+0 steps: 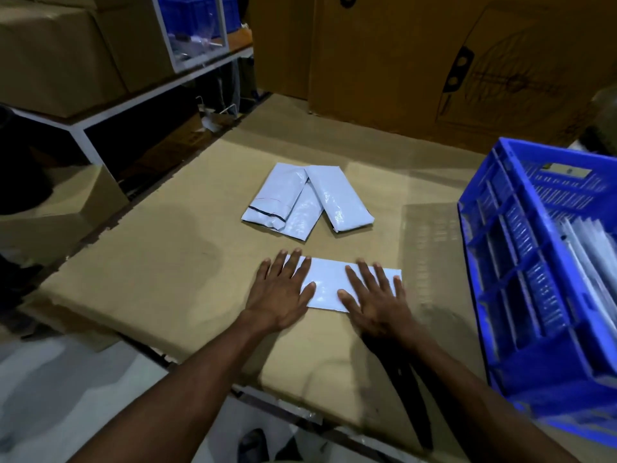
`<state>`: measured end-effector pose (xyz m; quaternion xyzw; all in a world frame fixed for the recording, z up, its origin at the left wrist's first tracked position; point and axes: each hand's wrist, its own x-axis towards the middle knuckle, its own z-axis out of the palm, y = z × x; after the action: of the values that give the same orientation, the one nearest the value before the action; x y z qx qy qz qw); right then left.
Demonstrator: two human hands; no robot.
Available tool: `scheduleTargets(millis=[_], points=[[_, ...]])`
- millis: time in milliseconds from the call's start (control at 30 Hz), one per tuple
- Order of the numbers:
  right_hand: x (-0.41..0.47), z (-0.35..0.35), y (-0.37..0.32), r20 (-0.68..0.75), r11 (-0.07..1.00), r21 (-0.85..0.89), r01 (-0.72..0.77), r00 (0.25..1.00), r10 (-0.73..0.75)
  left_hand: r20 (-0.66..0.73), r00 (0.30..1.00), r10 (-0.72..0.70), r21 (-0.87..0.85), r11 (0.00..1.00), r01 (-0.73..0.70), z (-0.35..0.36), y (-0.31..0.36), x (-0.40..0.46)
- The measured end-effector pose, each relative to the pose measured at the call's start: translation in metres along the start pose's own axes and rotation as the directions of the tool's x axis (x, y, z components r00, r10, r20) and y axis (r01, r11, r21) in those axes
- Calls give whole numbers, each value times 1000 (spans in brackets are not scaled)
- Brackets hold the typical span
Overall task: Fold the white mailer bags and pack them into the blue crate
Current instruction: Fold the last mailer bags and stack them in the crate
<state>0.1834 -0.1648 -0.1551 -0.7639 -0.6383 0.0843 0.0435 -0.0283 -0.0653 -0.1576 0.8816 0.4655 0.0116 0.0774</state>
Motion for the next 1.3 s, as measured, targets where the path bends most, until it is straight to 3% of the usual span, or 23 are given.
scheduleTargets(millis=[100, 167, 233, 300, 367, 467, 600, 700, 800, 867, 933, 1033, 1167, 1300], points=[[-6, -12, 23, 102, 995, 0, -102, 990, 102, 17, 1000, 4, 14, 1000, -5, -1, 0, 2], [-8, -16, 29, 122, 998, -38, -52, 991, 57, 39, 999, 21, 15, 1000, -22, -2, -2, 4], [-11, -13, 27, 34, 992, -40, 118, 993, -117, 63, 997, 53, 11, 998, -54, -5, -5, 8], [-10, -11, 23, -77, 957, 69, 282, 958, -277, 82, 992, 93, 9, 996, -94, -7, -10, 13], [-10, -10, 17, -199, 921, 131, 367, 920, -338, 105, 988, 110, 2, 994, -111, -9, -11, 16], [-9, -3, 12, -349, 905, 102, 413, 867, -357, 112, 988, 103, -20, 995, -102, -12, -8, 14], [-11, -5, 17, -424, 906, 113, 407, 845, -327, 54, 982, 179, -100, 980, -173, -13, 5, 1], [-12, -17, 17, -479, 914, 120, 388, 829, -289, 8, 972, 233, 13, 972, -233, -14, 10, 0], [-16, -27, 12, -522, 914, -15, 406, 776, -353, 34, 979, 201, 28, 979, -202, -15, 17, 9], [-24, -30, 7, -432, 886, -189, 424, 774, -463, 42, 981, 189, -34, 982, -188, -16, 17, 16], [-32, -30, 6, -243, 814, -322, 484, 788, -565, 49, 975, 215, -83, 974, -211, -18, 13, 23], [-29, -30, 11, -62, 740, -418, 527, 796, -601, 59, 955, 291, -155, 948, -279, -22, 8, 30], [-7, -41, 22, -41, 741, -404, 536, 799, -600, -42, 964, 264, -254, 930, -266, -10, 6, 31], [1, -93, 21, -24, 848, -345, 403, 899, -437, -154, 981, 116, -373, 913, -166, -5, 19, 30]])
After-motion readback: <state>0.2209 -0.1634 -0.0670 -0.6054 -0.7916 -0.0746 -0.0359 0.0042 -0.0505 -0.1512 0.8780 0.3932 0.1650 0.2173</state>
